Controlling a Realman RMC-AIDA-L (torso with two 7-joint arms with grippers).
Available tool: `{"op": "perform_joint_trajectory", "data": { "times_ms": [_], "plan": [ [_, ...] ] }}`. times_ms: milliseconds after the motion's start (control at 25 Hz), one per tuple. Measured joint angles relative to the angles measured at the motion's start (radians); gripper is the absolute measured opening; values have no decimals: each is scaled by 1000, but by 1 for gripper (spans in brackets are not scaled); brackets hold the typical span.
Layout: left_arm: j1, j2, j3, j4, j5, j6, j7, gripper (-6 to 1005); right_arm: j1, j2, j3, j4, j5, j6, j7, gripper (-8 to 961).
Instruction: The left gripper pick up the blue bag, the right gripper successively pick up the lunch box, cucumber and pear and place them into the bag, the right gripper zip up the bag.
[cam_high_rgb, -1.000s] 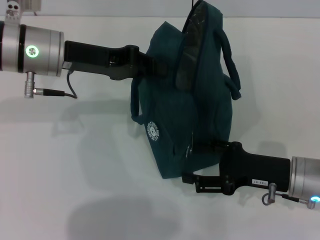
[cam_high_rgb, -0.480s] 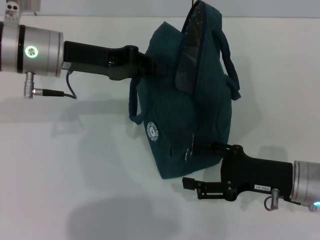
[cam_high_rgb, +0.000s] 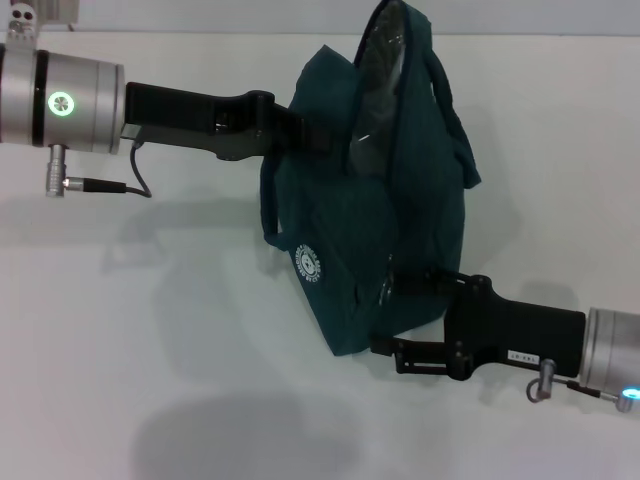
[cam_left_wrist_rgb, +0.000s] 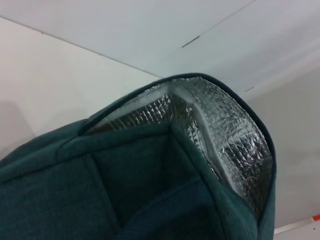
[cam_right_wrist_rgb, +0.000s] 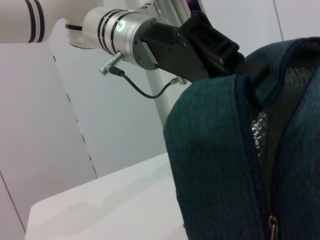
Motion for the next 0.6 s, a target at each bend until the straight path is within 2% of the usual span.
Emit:
{"op": "perform_joint_trajectory", "data": {
  "times_ms": [280,600],
  "plan": [
    [-1,-3,0,2,-1,0,0,41,48,0,-41,-5,15,3,6,869],
    [0,1,0,2,-1,0,1,41,52,0,-74,-10,15,-22,2,870]
  ]
}}
